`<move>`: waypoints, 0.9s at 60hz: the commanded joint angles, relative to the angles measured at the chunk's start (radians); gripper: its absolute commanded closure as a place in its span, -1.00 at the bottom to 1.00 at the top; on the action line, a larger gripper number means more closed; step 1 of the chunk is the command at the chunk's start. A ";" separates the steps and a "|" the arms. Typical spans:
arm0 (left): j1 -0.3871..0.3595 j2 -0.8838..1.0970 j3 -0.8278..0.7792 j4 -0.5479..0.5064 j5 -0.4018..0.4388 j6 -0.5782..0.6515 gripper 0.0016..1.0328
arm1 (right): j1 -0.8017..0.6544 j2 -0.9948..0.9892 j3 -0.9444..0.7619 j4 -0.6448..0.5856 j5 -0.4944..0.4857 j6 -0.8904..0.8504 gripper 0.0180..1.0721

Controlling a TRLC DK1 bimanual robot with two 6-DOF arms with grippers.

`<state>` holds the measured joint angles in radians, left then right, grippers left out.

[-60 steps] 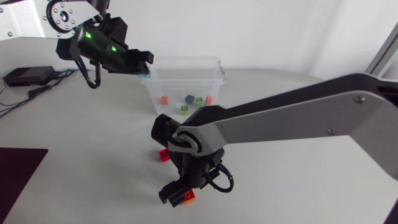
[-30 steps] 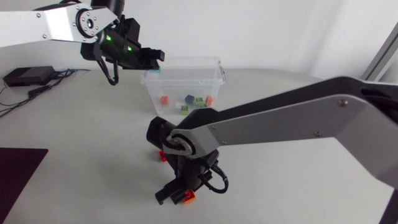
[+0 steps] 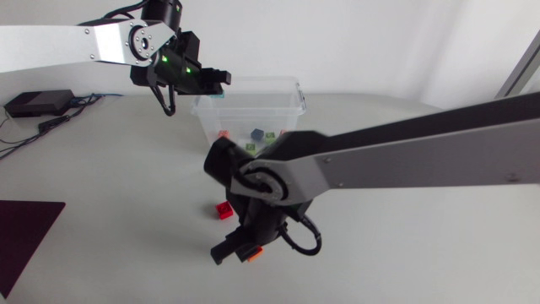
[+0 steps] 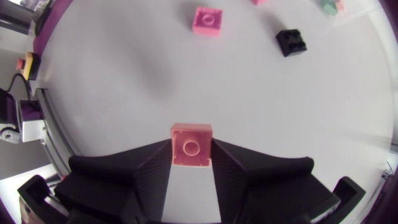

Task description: Place the duplo bricks in the container

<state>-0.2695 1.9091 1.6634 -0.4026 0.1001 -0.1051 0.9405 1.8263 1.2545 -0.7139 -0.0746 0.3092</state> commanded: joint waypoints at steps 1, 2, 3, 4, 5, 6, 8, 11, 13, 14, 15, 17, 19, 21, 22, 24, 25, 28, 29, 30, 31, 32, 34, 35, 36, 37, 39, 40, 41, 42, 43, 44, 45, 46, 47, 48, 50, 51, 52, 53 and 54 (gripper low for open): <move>-0.010 0.034 0.038 0.038 -0.007 -0.027 0.29 | -0.046 -0.079 -0.027 -0.001 0.009 -0.019 0.45; -0.010 0.038 0.039 0.044 -0.011 -0.028 0.25 | -0.052 -0.088 -0.029 -0.001 0.009 -0.022 0.45; -0.011 0.042 0.039 0.054 -0.017 -0.030 0.17 | -0.060 -0.099 -0.030 -0.001 0.009 -0.025 0.45; -0.011 0.044 0.039 0.059 -0.019 -0.030 0.13 | -0.069 -0.111 -0.032 -0.001 0.009 -0.033 0.45; -0.013 0.050 0.041 0.073 -0.025 -0.030 -0.02 | -0.077 -0.121 -0.032 -0.001 0.009 -0.036 0.45; -0.016 0.054 0.039 0.084 -0.037 -0.030 -0.10 | -0.088 -0.134 -0.033 0.001 0.009 -0.042 0.45; -0.022 0.057 0.033 0.107 -0.063 -0.030 -0.26 | -0.098 -0.157 -0.037 0.005 0.009 -0.051 0.45; -0.028 0.059 0.019 0.142 -0.091 -0.030 -0.46 | -0.117 -0.185 -0.038 0.013 0.009 -0.064 0.45; -0.028 0.054 0.006 0.173 -0.096 -0.030 -0.67 | -0.131 -0.203 -0.037 0.016 0.009 -0.071 0.45; -0.028 0.051 -0.004 0.188 -0.097 -0.030 -0.70 | -0.135 -0.214 -0.035 0.018 0.009 -0.078 0.45; -0.028 0.048 -0.008 0.196 -0.099 -0.030 -0.71 | -0.143 -0.226 -0.033 0.021 0.009 -0.084 0.45; -0.028 0.036 -0.028 0.223 -0.100 -0.031 -0.77 | -0.158 -0.242 -0.029 0.028 0.009 -0.091 0.45; -0.028 0.016 -0.050 0.246 -0.105 -0.033 -0.78 | -0.180 -0.260 -0.023 0.034 0.010 -0.101 0.45; -0.027 -0.002 -0.070 0.262 -0.111 -0.033 -0.78 | -0.201 -0.277 -0.018 0.048 0.012 -0.108 0.45; -0.027 -0.005 -0.076 0.265 -0.111 -0.033 -0.78 | -0.215 -0.283 -0.013 0.053 0.012 -0.117 0.45; -0.027 -0.036 -0.105 0.277 -0.111 -0.027 -0.79 | -0.236 -0.292 -0.006 0.064 0.012 -0.127 0.45; -0.027 -0.047 -0.116 0.278 -0.111 -0.025 -0.79 | -0.246 -0.295 -0.003 0.071 0.015 -0.133 0.45; -0.027 -0.090 -0.156 0.283 -0.111 -0.010 -0.79 | -0.284 -0.308 0.006 0.096 0.022 -0.151 0.45; -0.028 -0.108 -0.175 0.283 -0.111 0.007 -0.78 | -0.296 -0.312 0.010 0.105 0.022 -0.156 0.45; -0.031 -0.125 -0.191 0.281 -0.111 0.019 -0.78 | -0.305 -0.315 0.013 0.114 0.022 -0.159 0.45; -0.033 -0.137 -0.203 0.281 -0.111 0.027 -0.78 | -0.316 -0.317 0.014 0.126 0.022 -0.167 0.45; -0.034 -0.168 -0.234 0.283 -0.111 0.042 -0.78 | -0.324 -0.318 0.017 0.136 0.022 -0.173 0.45; -0.036 -0.216 -0.280 0.281 -0.105 0.070 -0.78 | -0.348 -0.321 0.025 0.159 0.022 -0.182 0.45; -0.037 -0.236 -0.300 0.280 -0.102 0.084 -0.78 | -0.359 -0.321 0.028 0.172 0.021 -0.186 0.45; -0.039 -0.252 -0.320 0.277 -0.096 0.096 -0.78 | -0.367 -0.323 0.029 0.182 0.019 -0.190 0.45; -0.039 -0.277 -0.344 0.271 -0.083 0.110 -0.78 | -0.378 -0.321 0.033 0.199 0.016 -0.199 0.45; -0.039 -0.308 -0.378 0.258 -0.066 0.133 -0.78 | -0.393 -0.320 0.039 0.218 0.012 -0.209 0.45; -0.039 -0.324 -0.399 0.248 -0.056 0.148 -0.78 | -0.399 -0.317 0.042 0.229 0.007 -0.213 0.45; -0.039 -0.338 -0.418 0.243 -0.048 0.160 -0.78 | -0.405 -0.315 0.045 0.238 0.004 -0.214 0.45; -0.039 -0.355 -0.438 0.237 -0.039 0.174 -0.78 | -0.413 -0.312 0.048 0.251 0.001 -0.222 0.45; -0.039 -0.371 -0.461 0.234 -0.031 0.186 -0.78 | -0.417 -0.309 0.051 0.261 -0.001 -0.225 0.45; -0.039 -0.380 -0.475 0.231 -0.025 0.194 -0.78 | -0.424 -0.306 0.054 0.272 -0.002 -0.225 0.45; -0.039 -0.392 -0.493 0.226 -0.019 0.206 -0.78 | -0.427 -0.303 0.057 0.281 -0.004 -0.226 0.45; -0.039 -0.403 -0.508 0.219 -0.011 0.223 -0.78 | -0.430 -0.300 0.062 0.291 -0.007 -0.226 0.45; -0.039 -0.409 -0.519 0.214 -0.007 0.234 -0.78 | -0.434 -0.295 0.066 0.300 -0.011 -0.228 0.45; -0.039 -0.421 -0.542 0.206 -0.002 0.249 -0.78 | -0.440 -0.291 0.071 0.309 -0.017 -0.228 0.45; -0.039 -0.436 -0.579 0.205 0.009 0.275 -0.78 | -0.451 -0.280 0.079 0.338 -0.028 -0.232 0.45; -0.039 -0.438 -0.584 0.205 0.012 0.277 -0.78 | -0.453 -0.277 0.083 0.346 -0.028 -0.232 0.45; -0.039 -0.446 -0.605 0.202 0.026 0.298 -0.77 | -0.454 -0.269 0.088 0.353 -0.028 -0.232 0.45; -0.039 -0.447 -0.614 0.196 0.030 0.308 -0.77 | -0.454 -0.262 0.094 0.361 -0.028 -0.234 0.45; -0.039 -0.447 -0.623 0.189 0.033 0.315 -0.77 | -0.454 -0.256 0.098 0.367 -0.028 -0.234 0.45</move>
<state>-0.3035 1.4734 1.1130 -0.1871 0.1116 0.1387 0.4950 1.5276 1.3113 -0.3786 -0.0940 0.0967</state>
